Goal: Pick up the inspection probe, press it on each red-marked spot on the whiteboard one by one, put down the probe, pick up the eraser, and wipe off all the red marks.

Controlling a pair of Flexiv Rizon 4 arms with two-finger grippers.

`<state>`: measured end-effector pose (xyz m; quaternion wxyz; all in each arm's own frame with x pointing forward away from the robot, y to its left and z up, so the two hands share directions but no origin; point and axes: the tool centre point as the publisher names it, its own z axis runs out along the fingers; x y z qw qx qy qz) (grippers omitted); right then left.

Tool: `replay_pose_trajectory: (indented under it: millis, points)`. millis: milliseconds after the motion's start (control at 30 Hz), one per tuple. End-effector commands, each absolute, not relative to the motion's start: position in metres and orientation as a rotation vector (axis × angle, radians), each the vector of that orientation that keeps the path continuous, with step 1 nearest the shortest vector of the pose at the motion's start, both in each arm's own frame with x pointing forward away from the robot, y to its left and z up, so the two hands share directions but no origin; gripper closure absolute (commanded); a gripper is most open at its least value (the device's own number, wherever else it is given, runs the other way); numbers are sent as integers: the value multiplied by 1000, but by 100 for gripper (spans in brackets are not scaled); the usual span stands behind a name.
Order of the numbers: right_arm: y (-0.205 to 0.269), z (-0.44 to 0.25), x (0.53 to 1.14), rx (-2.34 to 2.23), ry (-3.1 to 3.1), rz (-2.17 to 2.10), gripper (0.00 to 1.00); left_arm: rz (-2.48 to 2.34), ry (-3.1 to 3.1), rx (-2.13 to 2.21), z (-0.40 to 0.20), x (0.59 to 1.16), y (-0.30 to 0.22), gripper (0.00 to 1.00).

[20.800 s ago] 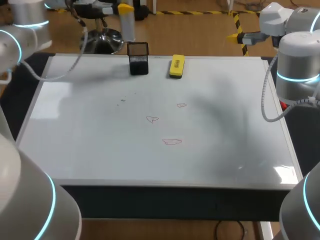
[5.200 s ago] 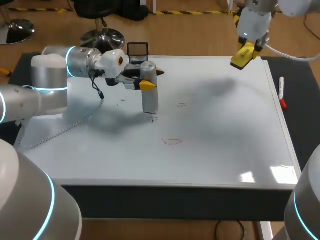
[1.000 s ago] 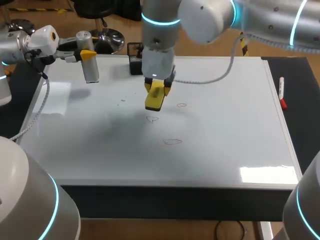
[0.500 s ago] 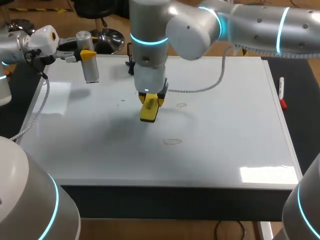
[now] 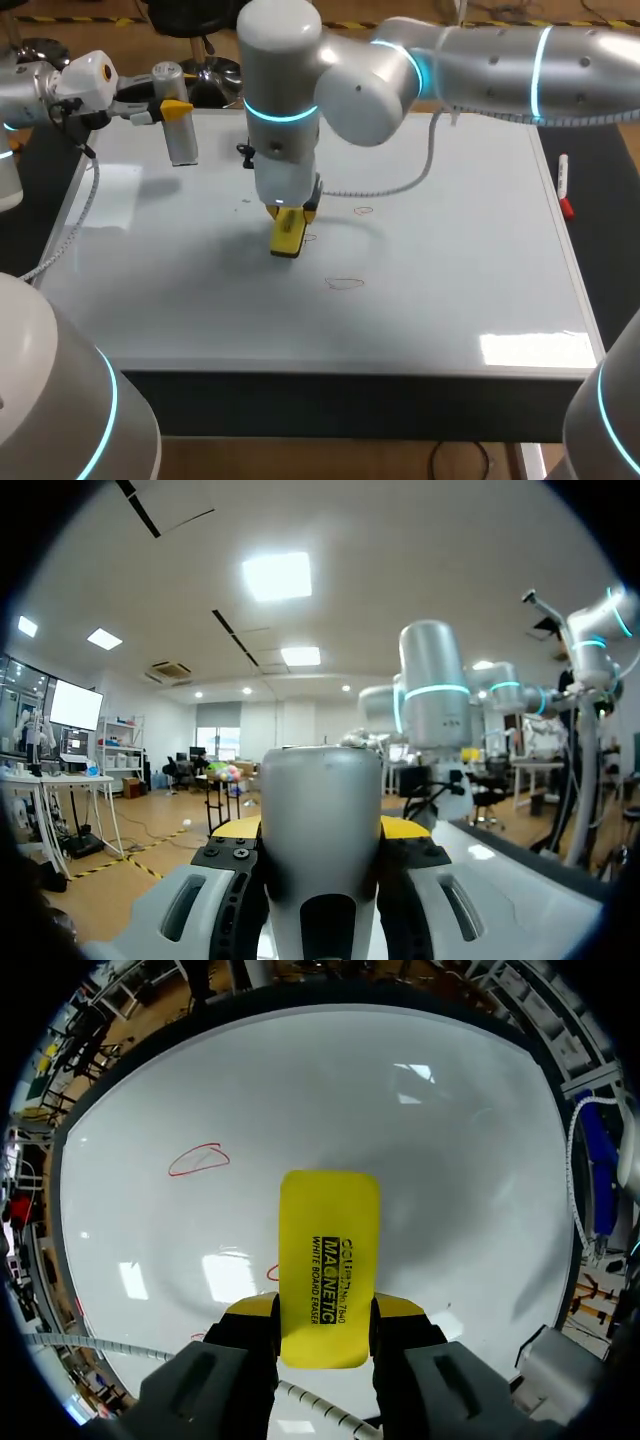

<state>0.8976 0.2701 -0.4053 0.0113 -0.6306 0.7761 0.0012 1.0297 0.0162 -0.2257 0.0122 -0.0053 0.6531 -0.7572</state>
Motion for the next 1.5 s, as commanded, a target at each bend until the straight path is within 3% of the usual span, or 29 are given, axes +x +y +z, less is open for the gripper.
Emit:
replay_pose_trajectory:
  millis: [33,933,1500]
  points:
    - [271,-408,897,-1967,2409,8,100,-2353,2035,-22,-224,1028,15,100]
    - [265,-445,892,-2056,2384,98,100,-2353,2035,-22,-224,1028,15,100]
    - [229,-456,885,-2016,2469,82,100,-2353,2035,-22,-224,1028,15,100]
